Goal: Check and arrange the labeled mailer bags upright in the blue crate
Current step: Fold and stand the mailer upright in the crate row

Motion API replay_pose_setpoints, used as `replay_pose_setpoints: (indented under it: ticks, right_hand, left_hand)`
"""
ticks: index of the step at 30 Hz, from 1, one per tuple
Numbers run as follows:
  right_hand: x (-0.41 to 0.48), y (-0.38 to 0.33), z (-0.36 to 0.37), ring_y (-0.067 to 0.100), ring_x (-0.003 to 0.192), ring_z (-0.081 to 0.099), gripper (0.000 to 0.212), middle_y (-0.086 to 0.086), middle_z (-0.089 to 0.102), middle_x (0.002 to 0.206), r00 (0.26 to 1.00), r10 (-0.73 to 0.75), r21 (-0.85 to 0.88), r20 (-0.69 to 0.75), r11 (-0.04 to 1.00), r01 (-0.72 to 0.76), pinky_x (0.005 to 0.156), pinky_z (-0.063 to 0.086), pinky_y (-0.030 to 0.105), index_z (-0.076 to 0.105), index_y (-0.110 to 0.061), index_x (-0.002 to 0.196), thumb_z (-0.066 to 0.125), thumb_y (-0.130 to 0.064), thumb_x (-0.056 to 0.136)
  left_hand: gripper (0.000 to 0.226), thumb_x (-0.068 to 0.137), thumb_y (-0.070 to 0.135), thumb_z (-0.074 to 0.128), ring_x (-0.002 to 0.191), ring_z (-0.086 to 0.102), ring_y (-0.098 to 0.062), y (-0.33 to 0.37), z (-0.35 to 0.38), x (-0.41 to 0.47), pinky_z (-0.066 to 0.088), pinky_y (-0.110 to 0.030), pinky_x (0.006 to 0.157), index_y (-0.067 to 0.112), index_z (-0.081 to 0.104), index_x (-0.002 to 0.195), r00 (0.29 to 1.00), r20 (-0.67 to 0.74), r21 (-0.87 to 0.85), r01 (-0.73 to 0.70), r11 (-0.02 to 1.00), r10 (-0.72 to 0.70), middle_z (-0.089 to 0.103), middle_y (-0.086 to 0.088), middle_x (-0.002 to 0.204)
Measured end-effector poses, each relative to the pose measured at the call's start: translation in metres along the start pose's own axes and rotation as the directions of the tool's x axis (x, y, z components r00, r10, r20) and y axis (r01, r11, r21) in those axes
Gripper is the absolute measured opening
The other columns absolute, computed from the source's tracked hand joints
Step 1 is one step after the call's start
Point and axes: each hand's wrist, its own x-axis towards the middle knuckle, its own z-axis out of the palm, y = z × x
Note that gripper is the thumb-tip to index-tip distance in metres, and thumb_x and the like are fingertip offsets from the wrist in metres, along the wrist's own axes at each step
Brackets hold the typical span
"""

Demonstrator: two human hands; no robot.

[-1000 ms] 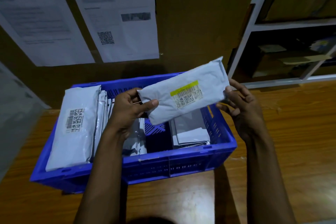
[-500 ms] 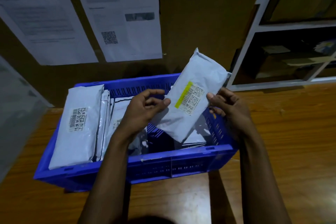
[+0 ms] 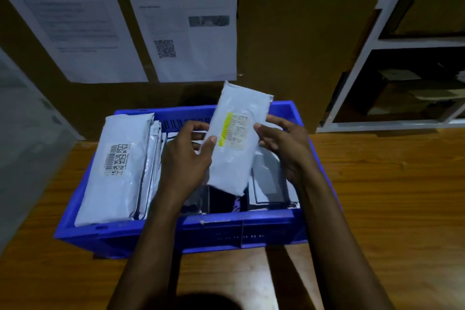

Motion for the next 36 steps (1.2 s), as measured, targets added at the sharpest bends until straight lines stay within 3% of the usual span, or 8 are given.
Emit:
replay_pose_setpoints:
  ticks: [4,9,15,20,24,28,31,36]
  right_hand:
    - [0.026,0.023,0.048,0.012,0.054,0.065,0.024,0.012,0.071,0.083,0.984,0.119,-0.097,0.132,0.990,-0.107,0.052,0.054,0.019,0.068,0.011,0.115,0.067,0.008,0.091]
    - [0.039,0.060,0.086,0.020,0.068,0.064,0.011,0.015,0.065,0.090,0.921,0.329,-0.218,0.207,0.934,-0.284,0.060,0.062,0.023,0.069,0.011,0.099,0.069,0.013,0.088]
    - [0.042,0.074,0.094,0.025,0.059,0.071,0.021,0.022,0.064,0.102,0.897,0.375,-0.324,0.232,0.900,-0.292,0.057,0.063,0.029,0.059,0.004,0.098,0.073,0.013,0.086]
    - [0.038,0.080,0.093,0.022,0.054,0.069,0.029,0.018,0.067,0.085,0.911,0.361,-0.316,0.201,0.904,-0.288,0.059,0.064,0.031,0.055,-0.004,0.101,0.078,0.006,0.085]
    - [0.040,0.078,0.083,0.005,0.053,0.061,0.019,0.004,0.068,0.078,0.951,0.228,-0.485,0.208,0.869,-0.102,0.052,0.053,0.022,0.060,-0.013,0.086,0.079,-0.011,0.088]
    - [0.043,0.075,0.076,0.005,0.068,0.060,0.013,-0.009,0.065,0.076,0.966,0.084,-0.570,0.245,0.818,0.073,0.064,0.047,0.027,0.065,-0.019,0.083,0.077,-0.022,0.089]
    - [0.040,0.070,0.072,0.006,0.069,0.060,0.010,-0.013,0.063,0.072,0.960,0.006,-0.615,0.280,0.769,0.174,0.067,0.050,0.031,0.068,-0.020,0.088,0.077,-0.025,0.088]
    - [0.045,0.047,0.054,0.012,0.076,0.069,0.009,-0.009,0.070,0.075,0.951,-0.105,-0.738,0.290,0.608,0.292,0.078,0.056,0.038,0.070,-0.026,0.084,0.078,-0.031,0.086]
  left_hand:
    - [0.024,0.094,0.024,0.070,0.109,0.065,-0.021,-0.012,-0.024,0.001,0.051,-0.037,0.096,0.019,0.072,0.118,0.996,-0.083,0.221,0.003,0.975,0.015,0.071,-0.001,0.120]
    - [0.029,0.096,0.022,0.066,0.138,0.049,-0.026,-0.026,-0.032,-0.005,0.036,-0.040,0.115,0.015,0.072,0.124,0.997,-0.001,0.381,0.066,0.922,-0.071,0.059,-0.008,0.144]
    - [0.040,0.097,0.035,0.063,0.135,0.053,-0.026,-0.053,-0.023,-0.014,0.043,-0.040,0.110,0.020,0.064,0.134,0.969,0.180,0.450,0.074,0.890,-0.172,0.056,-0.005,0.148]
    - [0.060,0.103,0.039,0.054,0.156,0.010,-0.014,-0.067,-0.021,-0.018,0.009,-0.036,0.126,0.022,0.034,0.158,0.949,0.280,0.436,0.011,0.900,-0.147,0.020,0.003,0.168]
    - [0.066,0.104,0.044,0.049,0.157,0.003,-0.012,-0.070,-0.021,-0.020,0.003,-0.036,0.127,0.022,0.024,0.161,0.938,0.313,0.424,0.004,0.906,-0.151,0.014,0.003,0.169]
    - [0.062,0.104,0.047,0.046,0.157,0.010,-0.014,-0.061,-0.023,-0.016,0.003,-0.042,0.128,0.023,0.031,0.159,0.961,0.269,0.443,-0.066,0.894,-0.062,0.021,0.002,0.168]
    - [0.061,0.103,0.047,0.049,0.157,0.008,-0.019,-0.055,-0.023,-0.009,-0.003,-0.047,0.127,0.021,0.034,0.157,0.911,0.375,0.539,-0.062,0.840,-0.173,0.019,-0.004,0.169]
    - [0.055,0.101,0.045,0.056,0.152,0.028,-0.022,-0.022,-0.018,0.004,0.015,-0.046,0.126,0.025,0.045,0.151,0.957,0.288,0.431,-0.090,0.898,-0.042,0.042,-0.003,0.159]
